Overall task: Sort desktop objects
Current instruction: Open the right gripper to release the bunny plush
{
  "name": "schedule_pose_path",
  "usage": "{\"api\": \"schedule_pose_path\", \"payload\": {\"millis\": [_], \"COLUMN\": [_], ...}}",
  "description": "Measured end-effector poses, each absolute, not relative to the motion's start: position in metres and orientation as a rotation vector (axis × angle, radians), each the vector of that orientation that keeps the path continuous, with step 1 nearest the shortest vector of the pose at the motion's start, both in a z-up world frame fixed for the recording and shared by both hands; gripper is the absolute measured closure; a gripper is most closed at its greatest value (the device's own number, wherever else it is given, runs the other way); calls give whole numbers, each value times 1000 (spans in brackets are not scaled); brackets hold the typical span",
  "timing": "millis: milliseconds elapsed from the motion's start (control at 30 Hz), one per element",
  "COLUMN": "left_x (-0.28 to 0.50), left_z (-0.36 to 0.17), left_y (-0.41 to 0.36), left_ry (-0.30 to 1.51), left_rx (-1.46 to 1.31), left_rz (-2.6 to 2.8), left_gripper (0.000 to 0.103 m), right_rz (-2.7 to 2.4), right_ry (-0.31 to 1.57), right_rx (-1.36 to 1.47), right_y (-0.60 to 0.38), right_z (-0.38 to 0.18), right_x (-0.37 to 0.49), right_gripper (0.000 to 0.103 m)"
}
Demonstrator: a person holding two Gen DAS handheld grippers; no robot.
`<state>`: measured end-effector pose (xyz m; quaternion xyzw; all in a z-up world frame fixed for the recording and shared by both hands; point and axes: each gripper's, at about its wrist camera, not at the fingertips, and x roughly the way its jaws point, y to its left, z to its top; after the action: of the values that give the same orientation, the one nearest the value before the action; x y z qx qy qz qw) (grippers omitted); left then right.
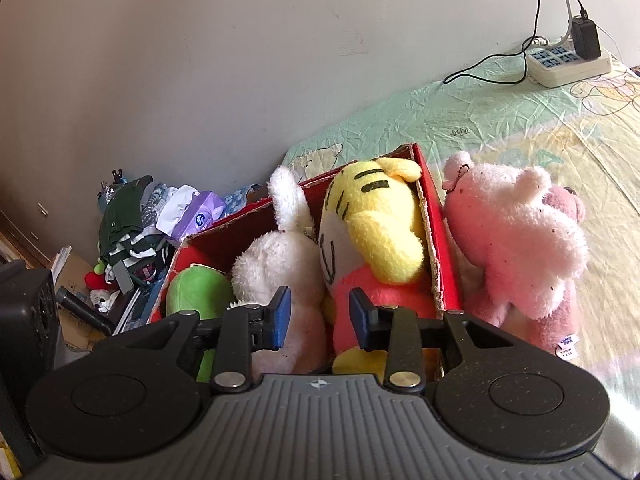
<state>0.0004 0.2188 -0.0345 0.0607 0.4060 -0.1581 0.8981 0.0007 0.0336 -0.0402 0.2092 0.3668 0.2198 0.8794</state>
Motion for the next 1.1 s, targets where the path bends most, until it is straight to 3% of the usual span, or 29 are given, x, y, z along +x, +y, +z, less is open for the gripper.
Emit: {"api": "schedule_pose_path", "payload": {"millis": [233, 367, 600, 700, 767, 1033, 1100], "left_x": [-3, -4, 6, 5, 3, 1, -3], "left_z": [-34, -35, -42, -43, -44, -42, -41], "left_y": [226, 228, 243, 248, 251, 249, 243], "left_ry": [826, 818, 847, 845, 846, 824, 806], "left_rx": [76, 66, 32, 29, 29, 30, 54], "left_rz": [-351, -355, -331, -341, -346, -376, -385], "left_gripper": [10, 13, 15, 15, 15, 17, 16], "right_rz": [556, 627, 631, 649, 707, 634, 610], "right_ry": [726, 747, 794, 802, 819, 848, 851], "right_rx": [362, 316, 156, 142, 169, 146, 144], "right_y": [36, 55, 86, 89, 91, 86, 79], "right_z": [-26, -23, -32, -34, -33, -38, -38], "right_x": [22, 41, 62, 64, 64, 66, 66], "right_gripper": [66, 58, 58, 67, 80, 81, 85]}}
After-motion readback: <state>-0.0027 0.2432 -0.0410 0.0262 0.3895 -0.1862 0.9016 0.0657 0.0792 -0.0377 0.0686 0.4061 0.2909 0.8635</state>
